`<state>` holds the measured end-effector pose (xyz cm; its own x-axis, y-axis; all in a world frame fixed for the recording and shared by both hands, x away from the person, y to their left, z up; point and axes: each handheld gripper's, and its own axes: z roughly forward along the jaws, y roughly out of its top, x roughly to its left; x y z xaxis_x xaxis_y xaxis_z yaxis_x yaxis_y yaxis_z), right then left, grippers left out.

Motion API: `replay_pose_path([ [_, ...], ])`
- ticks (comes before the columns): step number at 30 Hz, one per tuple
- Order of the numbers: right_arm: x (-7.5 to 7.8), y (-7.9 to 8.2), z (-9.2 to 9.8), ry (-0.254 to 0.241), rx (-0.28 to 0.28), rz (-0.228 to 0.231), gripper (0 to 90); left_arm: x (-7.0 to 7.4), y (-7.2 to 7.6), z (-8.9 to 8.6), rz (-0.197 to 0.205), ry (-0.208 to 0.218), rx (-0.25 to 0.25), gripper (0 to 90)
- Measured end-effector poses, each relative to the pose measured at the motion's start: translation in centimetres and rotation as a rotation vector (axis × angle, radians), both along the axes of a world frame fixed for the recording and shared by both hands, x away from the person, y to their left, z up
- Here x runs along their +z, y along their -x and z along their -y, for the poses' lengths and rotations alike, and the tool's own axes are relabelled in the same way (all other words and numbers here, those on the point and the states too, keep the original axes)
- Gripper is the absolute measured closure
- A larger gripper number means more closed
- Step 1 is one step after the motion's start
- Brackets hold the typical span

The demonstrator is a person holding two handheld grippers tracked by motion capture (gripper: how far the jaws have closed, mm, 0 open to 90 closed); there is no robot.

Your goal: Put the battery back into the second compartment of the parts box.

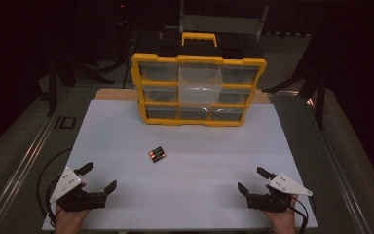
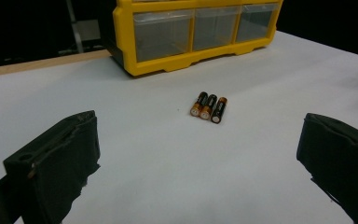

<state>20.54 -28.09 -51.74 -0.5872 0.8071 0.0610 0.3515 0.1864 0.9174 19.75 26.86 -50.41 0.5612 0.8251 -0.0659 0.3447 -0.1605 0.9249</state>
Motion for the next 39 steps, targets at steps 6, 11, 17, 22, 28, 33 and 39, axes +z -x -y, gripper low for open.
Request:
replay_pose_path([
  [6,0.0,0.0,0.0,0.000,-0.003,0.004,8.1,0.0,-0.1,0.0,-0.018,0.019,0.002,0.3],
  [11,0.0,0.1,0.0,0.004,-0.012,0.010,8.1,0.7,-0.6,0.0,-0.046,0.042,-0.015,0.4],
  [17,0.1,0.1,0.2,0.005,-0.018,0.018,8.1,2.2,-1.6,0.5,-0.055,0.001,-0.046,0.4],
  [22,0.1,0.0,0.1,0.011,-0.018,0.020,8.1,3.4,-3.0,0.9,-0.044,-0.029,-0.076,0.3],
  [28,0.1,0.0,0.0,0.011,-0.021,0.021,8.1,4.5,-5.6,2.1,-0.040,-0.063,-0.110,0.3],
  [33,0.2,0.0,0.2,0.005,-0.022,0.026,8.2,5.1,-7.9,3.9,-0.046,-0.103,-0.153,0.3],
  [39,0.2,0.1,0.2,0.007,-0.019,0.027,8.1,5.4,-10.7,5.6,-0.064,-0.120,-0.182,0.4],
])
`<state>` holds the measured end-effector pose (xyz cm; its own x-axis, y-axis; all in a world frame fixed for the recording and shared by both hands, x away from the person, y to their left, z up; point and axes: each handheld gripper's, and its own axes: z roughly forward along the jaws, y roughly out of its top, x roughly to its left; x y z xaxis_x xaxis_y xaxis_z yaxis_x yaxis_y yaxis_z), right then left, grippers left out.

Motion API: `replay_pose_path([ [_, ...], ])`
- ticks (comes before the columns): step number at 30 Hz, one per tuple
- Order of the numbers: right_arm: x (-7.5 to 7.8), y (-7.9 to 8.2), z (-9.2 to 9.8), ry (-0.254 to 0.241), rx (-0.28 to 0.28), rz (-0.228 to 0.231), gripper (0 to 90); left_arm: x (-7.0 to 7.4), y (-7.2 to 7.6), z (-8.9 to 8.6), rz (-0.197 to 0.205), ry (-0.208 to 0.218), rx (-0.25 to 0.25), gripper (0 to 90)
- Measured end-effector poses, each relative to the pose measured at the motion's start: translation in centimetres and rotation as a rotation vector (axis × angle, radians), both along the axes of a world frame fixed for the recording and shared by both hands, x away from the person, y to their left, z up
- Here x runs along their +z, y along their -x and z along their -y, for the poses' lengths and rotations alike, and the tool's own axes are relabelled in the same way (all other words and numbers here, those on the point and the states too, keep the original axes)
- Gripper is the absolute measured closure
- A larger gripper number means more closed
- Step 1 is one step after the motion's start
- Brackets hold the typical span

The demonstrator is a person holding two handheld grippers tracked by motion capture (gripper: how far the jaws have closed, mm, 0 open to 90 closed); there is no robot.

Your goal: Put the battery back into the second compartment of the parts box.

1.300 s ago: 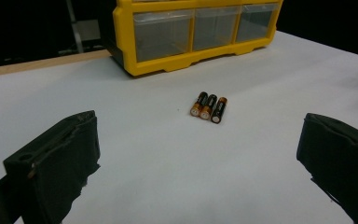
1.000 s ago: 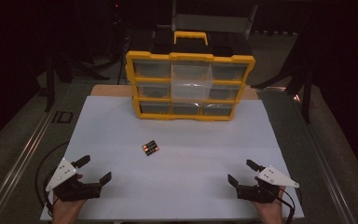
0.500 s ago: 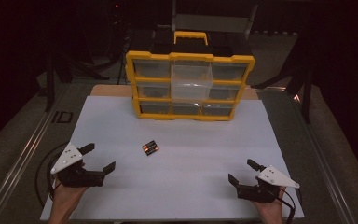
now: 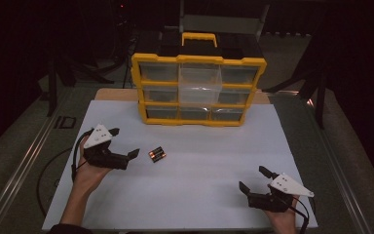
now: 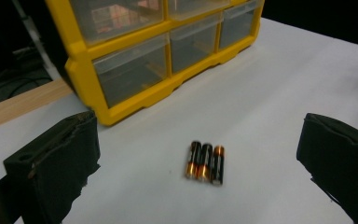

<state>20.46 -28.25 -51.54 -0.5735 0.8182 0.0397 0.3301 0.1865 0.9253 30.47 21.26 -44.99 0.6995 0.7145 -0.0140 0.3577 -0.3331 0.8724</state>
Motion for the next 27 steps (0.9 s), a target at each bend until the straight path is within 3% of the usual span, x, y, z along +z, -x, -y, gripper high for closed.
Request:
replay_pose_path([
  [8,0.0,0.0,-0.1,0.002,0.006,-0.001,8.2,-0.3,-2.7,2.6,-0.030,-0.018,-0.032,0.8],
  [16,0.0,0.0,0.0,-0.001,0.008,-0.001,8.1,-1.5,-4.8,4.4,-0.107,-0.103,-0.080,3.2],
  [22,0.0,-0.1,-0.1,0.003,0.014,0.000,8.1,-2.7,-6.1,4.8,-0.173,-0.191,-0.091,7.1],
  [27,0.0,-0.1,-0.2,0.008,0.021,-0.003,8.2,-3.6,-7.0,5.3,-0.219,-0.234,-0.093,11.7],
])
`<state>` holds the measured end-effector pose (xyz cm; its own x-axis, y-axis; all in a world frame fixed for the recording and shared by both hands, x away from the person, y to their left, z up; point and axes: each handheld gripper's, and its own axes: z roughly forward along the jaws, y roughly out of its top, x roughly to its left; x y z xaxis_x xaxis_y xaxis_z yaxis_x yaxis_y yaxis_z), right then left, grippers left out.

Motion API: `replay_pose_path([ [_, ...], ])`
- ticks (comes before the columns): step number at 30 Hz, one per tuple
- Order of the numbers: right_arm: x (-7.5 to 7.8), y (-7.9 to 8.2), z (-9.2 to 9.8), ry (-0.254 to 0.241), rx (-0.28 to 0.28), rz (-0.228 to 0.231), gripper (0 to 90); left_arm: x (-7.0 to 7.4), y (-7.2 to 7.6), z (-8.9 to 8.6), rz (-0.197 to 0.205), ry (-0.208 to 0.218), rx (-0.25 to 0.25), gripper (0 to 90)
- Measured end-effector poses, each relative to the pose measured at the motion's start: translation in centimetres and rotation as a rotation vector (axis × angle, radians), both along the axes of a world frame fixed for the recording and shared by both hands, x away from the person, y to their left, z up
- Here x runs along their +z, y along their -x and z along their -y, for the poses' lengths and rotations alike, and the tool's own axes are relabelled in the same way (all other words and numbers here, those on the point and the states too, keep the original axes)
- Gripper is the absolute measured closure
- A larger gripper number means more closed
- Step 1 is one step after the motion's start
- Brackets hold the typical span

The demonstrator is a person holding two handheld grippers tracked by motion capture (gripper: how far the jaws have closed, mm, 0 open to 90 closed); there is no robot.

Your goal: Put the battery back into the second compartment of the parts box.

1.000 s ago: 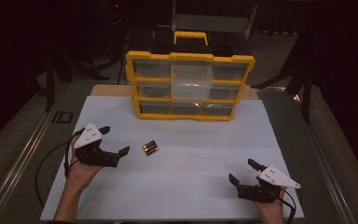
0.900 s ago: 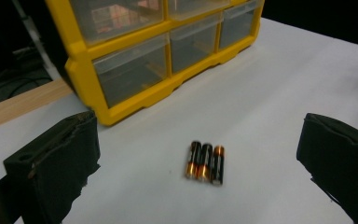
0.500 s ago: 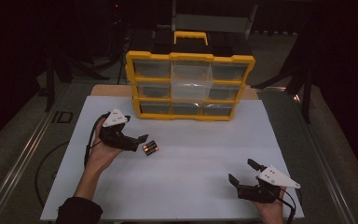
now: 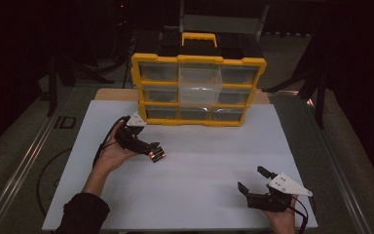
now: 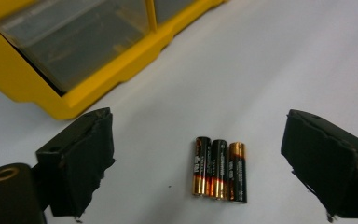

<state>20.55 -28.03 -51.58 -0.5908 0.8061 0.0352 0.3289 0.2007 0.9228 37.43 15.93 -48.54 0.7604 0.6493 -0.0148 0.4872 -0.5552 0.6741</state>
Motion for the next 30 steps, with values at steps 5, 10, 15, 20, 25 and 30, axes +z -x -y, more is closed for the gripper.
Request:
replay_pose_path([
  [5,0.0,0.0,0.0,0.001,0.001,0.001,8.1,-0.8,-0.8,0.6,-0.033,-0.070,0.001,15.4],
  [10,0.0,0.0,0.0,0.001,0.001,0.000,8.2,-1.4,-1.3,1.2,-0.053,-0.123,-0.011,19.3],
  [15,0.1,0.1,0.0,0.001,0.003,-0.001,8.2,-1.9,-1.5,1.8,-0.059,-0.150,-0.021,23.6],
  [20,0.1,0.1,0.0,0.002,0.005,0.001,8.2,-2.5,-1.8,2.3,-0.084,-0.189,-0.037,28.6],
  [25,0.1,0.1,0.0,-0.003,0.003,0.001,8.2,-2.8,-2.1,2.6,-0.126,-0.215,-0.071,42.0],
  [30,0.1,0.1,0.1,-0.008,0.003,0.001,8.2,-3.3,-2.3,2.9,-0.169,-0.248,-0.108,61.8],
])
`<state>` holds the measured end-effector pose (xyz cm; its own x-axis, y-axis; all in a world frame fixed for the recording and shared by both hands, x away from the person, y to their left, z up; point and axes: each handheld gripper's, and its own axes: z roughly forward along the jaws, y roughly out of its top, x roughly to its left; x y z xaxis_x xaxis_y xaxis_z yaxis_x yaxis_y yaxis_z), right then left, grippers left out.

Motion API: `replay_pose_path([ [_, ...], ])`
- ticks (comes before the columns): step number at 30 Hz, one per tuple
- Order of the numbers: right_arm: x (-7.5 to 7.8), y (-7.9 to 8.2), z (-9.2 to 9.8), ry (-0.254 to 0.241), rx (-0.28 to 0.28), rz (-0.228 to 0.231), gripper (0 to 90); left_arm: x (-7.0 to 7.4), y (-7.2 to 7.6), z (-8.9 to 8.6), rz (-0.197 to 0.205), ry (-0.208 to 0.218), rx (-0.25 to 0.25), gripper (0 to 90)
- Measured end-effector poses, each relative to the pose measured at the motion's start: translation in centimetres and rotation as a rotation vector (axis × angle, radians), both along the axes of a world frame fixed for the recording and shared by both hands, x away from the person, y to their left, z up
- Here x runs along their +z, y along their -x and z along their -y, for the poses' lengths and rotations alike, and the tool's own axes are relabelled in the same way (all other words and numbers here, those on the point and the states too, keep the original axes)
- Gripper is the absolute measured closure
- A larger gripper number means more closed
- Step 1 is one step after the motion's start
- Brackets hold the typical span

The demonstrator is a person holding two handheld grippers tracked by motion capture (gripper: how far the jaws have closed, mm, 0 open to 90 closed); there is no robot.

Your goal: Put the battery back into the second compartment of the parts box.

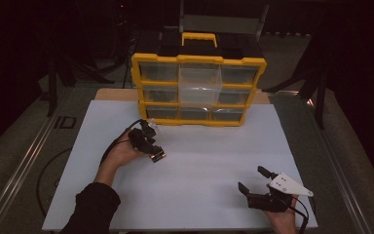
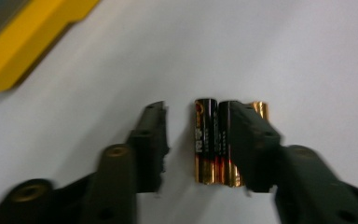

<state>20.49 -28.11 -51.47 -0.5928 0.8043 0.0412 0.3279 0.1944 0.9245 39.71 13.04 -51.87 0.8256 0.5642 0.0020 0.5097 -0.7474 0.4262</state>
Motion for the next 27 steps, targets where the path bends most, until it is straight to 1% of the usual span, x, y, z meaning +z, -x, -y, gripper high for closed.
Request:
replay_pose_path([
  [1,0.0,0.0,0.0,-0.001,0.000,0.000,8.2,-0.1,-0.1,0.0,-0.020,0.006,-0.007,65.5],
  [2,0.0,0.0,0.0,-0.002,0.000,0.001,8.2,-0.3,-0.1,0.0,-0.028,-0.001,-0.012,68.7],
  [5,0.0,0.0,0.1,-0.001,0.000,0.003,8.2,-0.7,-0.2,0.1,-0.045,-0.005,-0.009,72.6],
  [7,0.0,0.0,0.1,-0.002,0.000,0.002,8.2,-1.0,-0.3,0.2,-0.052,-0.030,-0.014,74.5],
  [8,0.0,0.0,0.1,-0.001,0.000,0.002,8.2,-1.2,-0.4,0.1,-0.061,-0.041,-0.018,76.5],
  [10,0.0,0.0,0.0,0.000,0.001,0.001,8.2,-1.3,-0.4,0.0,-0.067,-0.031,-0.013,77.1],
  [13,0.0,0.0,0.0,0.001,0.003,-0.001,8.2,-1.3,-0.3,0.2,-0.059,-0.041,-0.019,77.8],
  [20,0.0,0.0,0.0,0.004,0.005,-0.001,8.2,-1.2,-0.2,0.2,-0.050,-0.045,-0.023,77.9],
  [25,0.0,0.0,-0.1,0.002,0.006,-0.003,8.2,-1.1,-0.2,0.1,-0.038,-0.039,-0.018,77.9],
  [27,0.0,0.0,-0.1,0.003,0.006,-0.004,8.2,-0.9,-0.3,-0.1,-0.037,-0.022,-0.014,77.9],
])
